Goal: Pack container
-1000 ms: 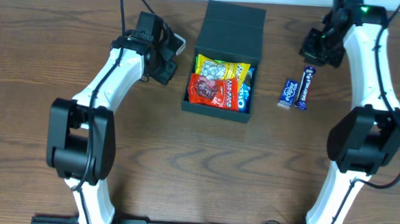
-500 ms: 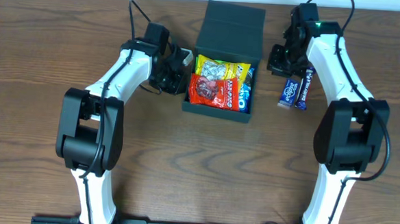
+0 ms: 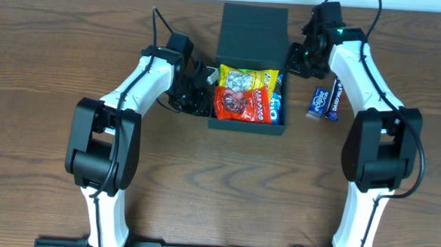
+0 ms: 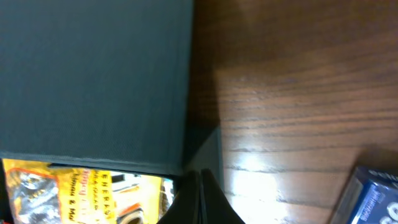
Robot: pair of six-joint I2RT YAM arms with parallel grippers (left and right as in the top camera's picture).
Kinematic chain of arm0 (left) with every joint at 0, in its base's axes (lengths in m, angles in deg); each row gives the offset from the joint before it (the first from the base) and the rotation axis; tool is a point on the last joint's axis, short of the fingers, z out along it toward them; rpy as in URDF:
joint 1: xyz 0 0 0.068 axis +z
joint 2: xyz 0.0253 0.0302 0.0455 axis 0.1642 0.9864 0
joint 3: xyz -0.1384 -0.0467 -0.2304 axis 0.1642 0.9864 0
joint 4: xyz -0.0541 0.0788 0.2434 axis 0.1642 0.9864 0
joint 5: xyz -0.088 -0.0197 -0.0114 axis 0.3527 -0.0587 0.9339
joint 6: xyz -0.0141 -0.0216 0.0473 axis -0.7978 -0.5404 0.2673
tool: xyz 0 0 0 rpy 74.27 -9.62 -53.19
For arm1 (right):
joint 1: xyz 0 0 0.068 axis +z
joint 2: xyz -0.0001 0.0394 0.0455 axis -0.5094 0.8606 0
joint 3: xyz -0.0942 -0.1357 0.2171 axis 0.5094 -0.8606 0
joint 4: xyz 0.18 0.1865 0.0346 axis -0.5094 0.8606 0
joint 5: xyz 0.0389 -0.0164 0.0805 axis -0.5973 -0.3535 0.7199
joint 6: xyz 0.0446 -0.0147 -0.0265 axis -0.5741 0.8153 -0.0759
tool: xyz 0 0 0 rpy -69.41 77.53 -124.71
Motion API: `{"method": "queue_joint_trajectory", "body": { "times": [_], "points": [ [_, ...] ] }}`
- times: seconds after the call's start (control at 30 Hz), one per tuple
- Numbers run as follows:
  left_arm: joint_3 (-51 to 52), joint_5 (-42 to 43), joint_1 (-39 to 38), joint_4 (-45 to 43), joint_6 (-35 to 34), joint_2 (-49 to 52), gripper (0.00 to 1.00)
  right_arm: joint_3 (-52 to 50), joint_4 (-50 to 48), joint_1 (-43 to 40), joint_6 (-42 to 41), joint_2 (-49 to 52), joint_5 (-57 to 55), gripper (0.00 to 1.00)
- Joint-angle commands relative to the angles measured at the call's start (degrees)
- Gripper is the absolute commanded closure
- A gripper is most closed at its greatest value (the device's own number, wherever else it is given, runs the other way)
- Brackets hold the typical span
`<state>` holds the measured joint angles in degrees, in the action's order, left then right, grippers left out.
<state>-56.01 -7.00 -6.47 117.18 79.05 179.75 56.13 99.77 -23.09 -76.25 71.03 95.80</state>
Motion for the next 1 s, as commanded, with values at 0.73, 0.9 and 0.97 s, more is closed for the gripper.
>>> {"method": "queue_joint_trajectory", "body": {
  "times": [0.73, 0.9, 0.97],
  "points": [
    [0.26, -4.59, 0.07, 1.36, 3.43, 0.37, 0.94, 0.68, 1.18, 0.85, -0.37, 0.83, 2.75, 0.98],
    [-1.25, -6.54, 5.05, 1.07, 3.43, -1.33, 0.94, 7.56, 10.4, -2.97, -0.33, 0.63, 2.73, 0.99],
    [-2.64, -6.54, 7.41, 1.09, 3.43, -1.49, 0.94, 10.56, 14.19, -4.46, -0.35, 0.63, 2.1, 0.99]
  ]
}}
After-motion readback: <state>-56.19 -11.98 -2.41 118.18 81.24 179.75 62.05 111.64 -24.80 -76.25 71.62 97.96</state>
